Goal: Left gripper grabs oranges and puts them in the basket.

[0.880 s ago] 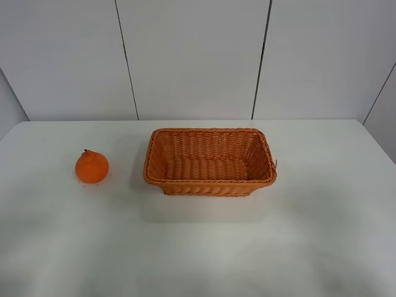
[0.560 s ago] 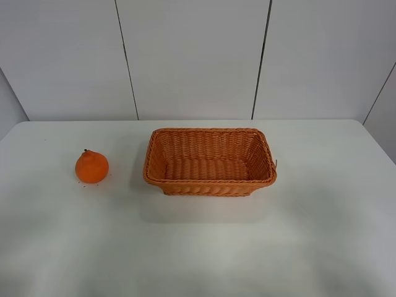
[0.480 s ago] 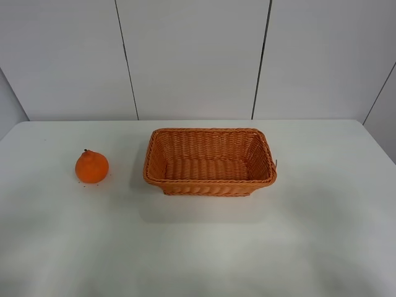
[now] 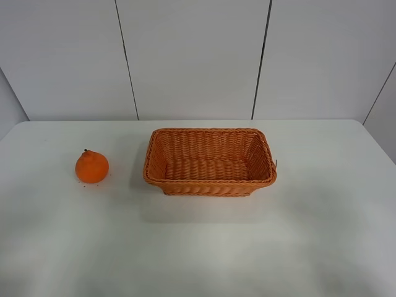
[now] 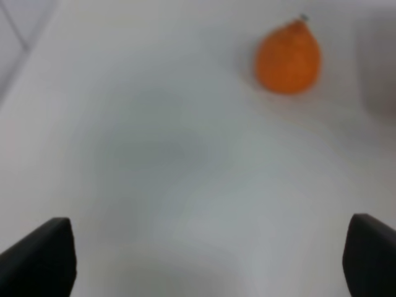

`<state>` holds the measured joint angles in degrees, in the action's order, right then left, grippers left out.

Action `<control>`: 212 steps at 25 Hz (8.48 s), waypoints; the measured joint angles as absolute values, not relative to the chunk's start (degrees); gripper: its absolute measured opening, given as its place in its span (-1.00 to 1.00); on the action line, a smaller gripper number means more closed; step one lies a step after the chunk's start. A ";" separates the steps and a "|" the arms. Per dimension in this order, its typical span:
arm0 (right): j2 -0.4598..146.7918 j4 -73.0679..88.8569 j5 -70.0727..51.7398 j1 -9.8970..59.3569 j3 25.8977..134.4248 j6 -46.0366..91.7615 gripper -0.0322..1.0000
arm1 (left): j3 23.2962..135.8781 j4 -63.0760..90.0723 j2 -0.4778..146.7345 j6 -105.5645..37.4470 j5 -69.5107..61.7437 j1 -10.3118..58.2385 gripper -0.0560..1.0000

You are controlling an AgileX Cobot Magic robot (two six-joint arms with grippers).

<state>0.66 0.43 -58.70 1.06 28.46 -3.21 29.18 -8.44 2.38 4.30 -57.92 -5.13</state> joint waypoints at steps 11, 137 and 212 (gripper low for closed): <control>0.66 0.43 -58.70 1.06 28.46 -3.21 0.41 | 35.81 -8.81 44.63 3.85 -41.13 -5.07 0.92; 0.66 0.43 -58.70 1.06 28.46 -3.21 0.41 | 107.51 3.44 133.97 -8.64 -40.75 36.18 -0.44; 0.66 0.43 -58.70 1.06 28.46 -3.21 0.41 | 87.44 -3.97 88.41 -8.42 -51.46 -7.37 0.92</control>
